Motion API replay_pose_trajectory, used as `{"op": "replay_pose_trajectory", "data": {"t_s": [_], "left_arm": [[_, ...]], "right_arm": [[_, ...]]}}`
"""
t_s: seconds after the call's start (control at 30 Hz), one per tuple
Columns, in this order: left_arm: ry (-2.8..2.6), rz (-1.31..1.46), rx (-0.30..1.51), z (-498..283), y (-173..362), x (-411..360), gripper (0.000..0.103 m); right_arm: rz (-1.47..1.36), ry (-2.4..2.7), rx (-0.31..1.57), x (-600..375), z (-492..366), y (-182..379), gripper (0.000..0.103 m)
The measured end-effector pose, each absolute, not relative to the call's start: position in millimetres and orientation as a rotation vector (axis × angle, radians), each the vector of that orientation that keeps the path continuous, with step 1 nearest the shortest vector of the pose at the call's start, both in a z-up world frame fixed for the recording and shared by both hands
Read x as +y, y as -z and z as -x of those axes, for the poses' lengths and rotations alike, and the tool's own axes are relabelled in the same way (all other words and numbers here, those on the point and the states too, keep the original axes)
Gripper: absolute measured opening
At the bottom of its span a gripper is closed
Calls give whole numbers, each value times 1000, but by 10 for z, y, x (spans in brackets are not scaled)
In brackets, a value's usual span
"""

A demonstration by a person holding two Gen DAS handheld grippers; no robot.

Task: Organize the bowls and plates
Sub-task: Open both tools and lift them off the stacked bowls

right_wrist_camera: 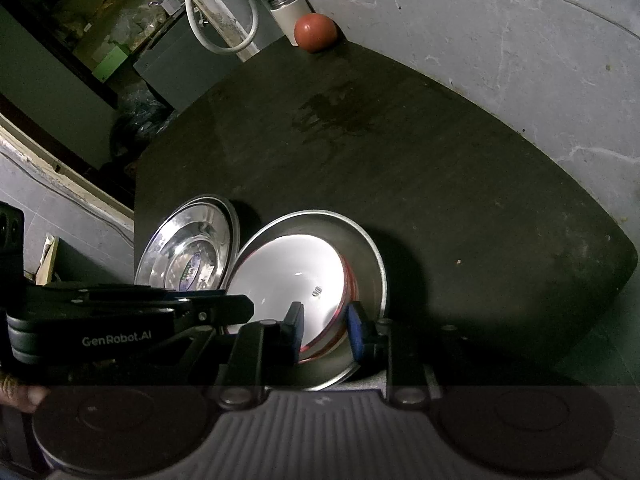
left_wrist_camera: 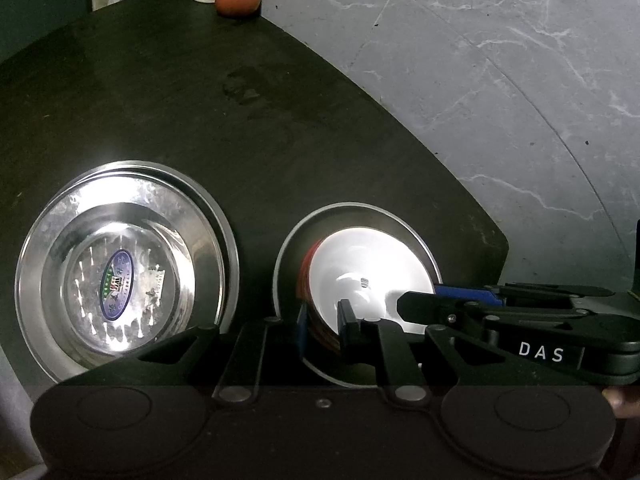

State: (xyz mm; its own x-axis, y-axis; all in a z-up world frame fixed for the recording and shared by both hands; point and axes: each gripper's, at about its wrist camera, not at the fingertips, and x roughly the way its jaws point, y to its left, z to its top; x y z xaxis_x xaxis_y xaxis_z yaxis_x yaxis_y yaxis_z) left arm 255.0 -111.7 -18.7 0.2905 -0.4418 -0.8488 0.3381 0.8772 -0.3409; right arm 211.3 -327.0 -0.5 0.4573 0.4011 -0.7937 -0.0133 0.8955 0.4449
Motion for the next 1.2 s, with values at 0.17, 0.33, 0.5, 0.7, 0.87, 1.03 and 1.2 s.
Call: {"op": "replay_pose_trajectory", "data": {"t_s": [0.17,0.33,0.5,0.7,0.87,1.03,1.2], "left_arm": [[523,102,1167,-2553,182,-1112,18],[522,101,1164,-2549,178,-1107,19],[519,100,1159,-2536,155,-1101,24],[518,102,1151,-2535,113,-1072,32],[494,101,1135,-2546,50,-1019,48],[451,98,1137,-2577,-12,-951,53],[443,95,1134,-2581,-43,-928,65]], "right_arm": [[-408,-265,1072,-3269,-2110,5,31],[-408,-266,1071,-3262,-2104,2,32],[-408,-266,1069,-3262,-2100,2,33],[-408,-265,1060,-3251,-2082,-16,37],[-409,-256,1037,-3258,-2047,-55,44],[-415,-247,1001,-3283,-2025,-109,55],[-417,-241,982,-3286,-2019,-131,68]]}}
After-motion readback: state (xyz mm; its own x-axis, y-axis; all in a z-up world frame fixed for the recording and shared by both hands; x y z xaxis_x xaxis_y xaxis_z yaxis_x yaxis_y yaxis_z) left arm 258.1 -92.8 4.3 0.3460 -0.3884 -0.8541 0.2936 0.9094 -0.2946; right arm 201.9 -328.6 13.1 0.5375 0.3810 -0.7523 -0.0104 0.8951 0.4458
